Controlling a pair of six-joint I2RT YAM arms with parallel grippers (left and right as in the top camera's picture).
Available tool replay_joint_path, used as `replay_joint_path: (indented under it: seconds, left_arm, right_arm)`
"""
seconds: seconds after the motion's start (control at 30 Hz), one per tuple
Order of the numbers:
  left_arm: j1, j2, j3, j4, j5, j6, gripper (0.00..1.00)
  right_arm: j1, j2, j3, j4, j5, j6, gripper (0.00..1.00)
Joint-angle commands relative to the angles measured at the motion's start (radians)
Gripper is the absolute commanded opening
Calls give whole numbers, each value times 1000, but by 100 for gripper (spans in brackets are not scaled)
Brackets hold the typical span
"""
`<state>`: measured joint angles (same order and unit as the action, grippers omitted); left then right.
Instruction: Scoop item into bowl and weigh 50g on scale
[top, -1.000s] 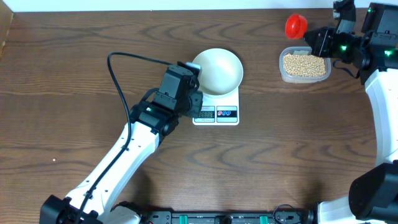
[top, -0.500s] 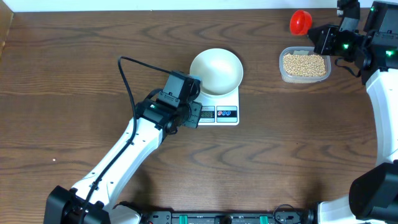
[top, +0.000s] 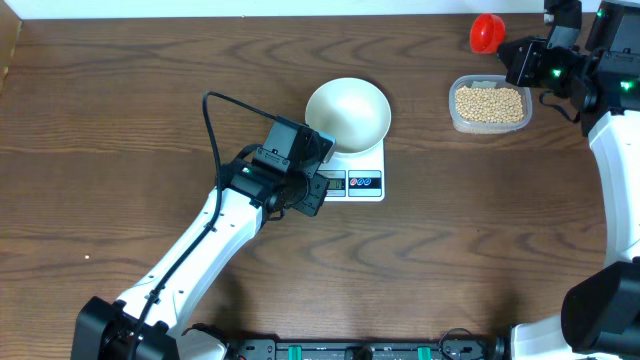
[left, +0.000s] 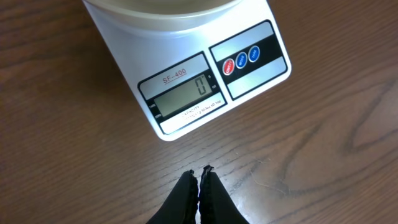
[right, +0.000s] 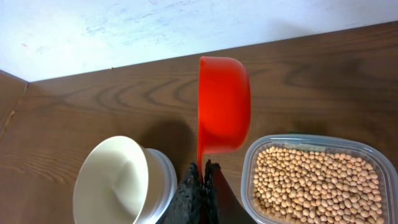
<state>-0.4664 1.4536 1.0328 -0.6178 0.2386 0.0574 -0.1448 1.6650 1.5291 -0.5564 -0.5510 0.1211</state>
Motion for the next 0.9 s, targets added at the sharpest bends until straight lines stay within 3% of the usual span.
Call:
replay_joint_path:
  seconds: [0.0, 0.17, 0.37, 0.43, 0.5, 0.53, 0.67, 0.87]
  left_arm:
    - [2, 11, -3, -3, 23, 29, 8]
    - [2, 11, -3, -3, 23, 29, 23]
    - [3, 11, -2, -3, 18, 29, 27]
    - [2, 11, -3, -3, 11, 29, 43]
    - [2, 11, -2, -3, 11, 29, 66]
    - [3, 11, -2, -3, 11, 29, 72]
    - [2, 11, -3, -3, 11, 29, 82]
    - [3, 11, -2, -2, 11, 29, 88]
  right_arm:
    - [-7, -10, 13, 3, 3, -2, 1]
    - [-7, -10, 13, 3, 3, -3, 1]
    - [-7, -10, 13, -21, 3, -3, 1]
    - [-7, -10, 13, -26, 3, -3, 1]
    - [-7, -10, 13, -29, 3, -3, 1]
    - [-7, -10, 13, -31, 3, -3, 1]
    - [-7, -10, 13, -35, 3, -3, 1]
    - [-7, -10, 13, -43, 3, -2, 1]
